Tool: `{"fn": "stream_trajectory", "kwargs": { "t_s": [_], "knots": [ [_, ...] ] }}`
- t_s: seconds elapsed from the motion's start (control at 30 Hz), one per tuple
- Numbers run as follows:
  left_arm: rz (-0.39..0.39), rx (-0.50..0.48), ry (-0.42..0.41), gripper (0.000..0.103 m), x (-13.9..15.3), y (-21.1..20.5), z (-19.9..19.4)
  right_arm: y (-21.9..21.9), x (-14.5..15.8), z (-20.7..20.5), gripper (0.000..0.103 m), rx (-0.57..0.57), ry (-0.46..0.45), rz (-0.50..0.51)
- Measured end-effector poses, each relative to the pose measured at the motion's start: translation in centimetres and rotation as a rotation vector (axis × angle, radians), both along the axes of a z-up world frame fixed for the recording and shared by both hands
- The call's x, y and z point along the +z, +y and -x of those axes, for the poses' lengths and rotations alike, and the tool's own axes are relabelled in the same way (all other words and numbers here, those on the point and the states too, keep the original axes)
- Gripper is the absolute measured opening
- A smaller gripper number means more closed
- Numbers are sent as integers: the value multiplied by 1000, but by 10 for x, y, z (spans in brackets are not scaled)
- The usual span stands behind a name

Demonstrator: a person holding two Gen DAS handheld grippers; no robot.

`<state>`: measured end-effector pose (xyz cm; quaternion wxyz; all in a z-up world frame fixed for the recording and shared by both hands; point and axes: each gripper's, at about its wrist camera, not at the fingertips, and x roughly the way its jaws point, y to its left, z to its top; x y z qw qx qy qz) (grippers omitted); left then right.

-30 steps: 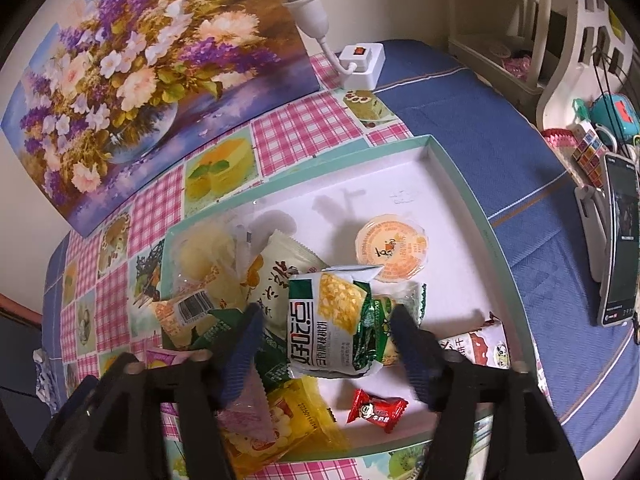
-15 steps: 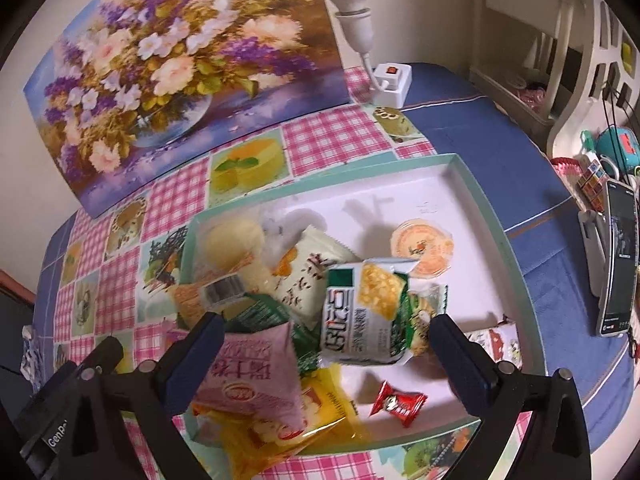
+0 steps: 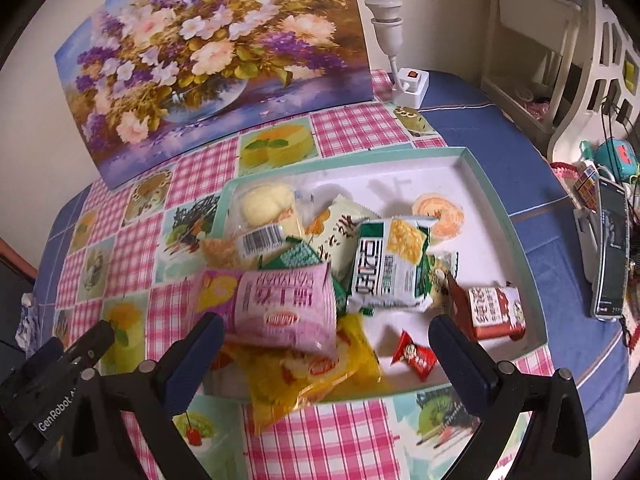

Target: Organize snacks

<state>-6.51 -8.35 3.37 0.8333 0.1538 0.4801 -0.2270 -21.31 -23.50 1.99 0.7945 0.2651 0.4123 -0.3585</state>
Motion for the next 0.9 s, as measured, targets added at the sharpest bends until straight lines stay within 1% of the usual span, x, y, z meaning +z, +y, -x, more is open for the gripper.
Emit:
{"fn": "stream_trajectory", "kwargs": {
  "t_s": [0.13, 0.47, 0.9],
  "knots": [
    [4, 1, 7, 88, 0, 11, 5, 10, 1, 7, 103, 3, 9, 8],
    [9, -15, -13, 88, 6, 28, 22, 31, 2, 21, 103, 13, 21, 28],
    [-9, -4, -39, 88, 9, 43, 29, 35, 9, 29, 103, -3, -2, 44]
  ]
}}
